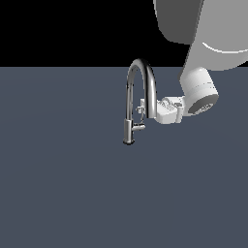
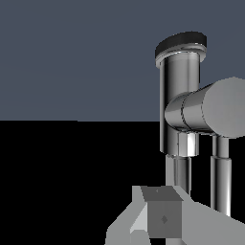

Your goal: Turn on the faucet by rotating a designated handle.

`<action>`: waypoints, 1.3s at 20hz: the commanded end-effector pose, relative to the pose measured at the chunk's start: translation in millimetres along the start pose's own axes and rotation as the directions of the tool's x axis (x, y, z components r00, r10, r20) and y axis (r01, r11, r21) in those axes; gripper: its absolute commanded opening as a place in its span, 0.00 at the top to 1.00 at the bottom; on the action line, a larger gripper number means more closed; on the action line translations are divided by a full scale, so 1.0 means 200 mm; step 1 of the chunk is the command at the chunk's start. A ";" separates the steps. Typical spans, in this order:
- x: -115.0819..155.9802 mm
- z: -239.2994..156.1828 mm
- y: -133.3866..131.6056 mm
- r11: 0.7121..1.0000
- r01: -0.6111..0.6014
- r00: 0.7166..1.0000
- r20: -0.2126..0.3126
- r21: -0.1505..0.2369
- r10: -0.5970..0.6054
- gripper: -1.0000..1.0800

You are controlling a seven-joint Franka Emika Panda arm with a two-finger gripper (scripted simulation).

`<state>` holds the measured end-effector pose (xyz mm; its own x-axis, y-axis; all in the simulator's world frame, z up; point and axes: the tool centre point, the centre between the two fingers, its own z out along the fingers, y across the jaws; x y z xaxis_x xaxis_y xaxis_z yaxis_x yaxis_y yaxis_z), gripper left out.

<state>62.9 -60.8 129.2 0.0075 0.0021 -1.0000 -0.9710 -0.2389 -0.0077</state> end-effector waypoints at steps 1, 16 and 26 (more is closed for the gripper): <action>-0.01 0.00 0.02 1.000 0.000 1.000 0.000 0.000 0.000 1.00; -0.04 0.00 0.17 1.000 0.000 1.000 0.000 0.000 0.000 1.00; -0.01 0.03 0.25 1.000 0.002 1.000 0.002 -0.004 -0.002 1.00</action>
<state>21.0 -62.9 136.3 0.0211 0.0043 -0.9998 -0.9694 -0.2444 -0.0215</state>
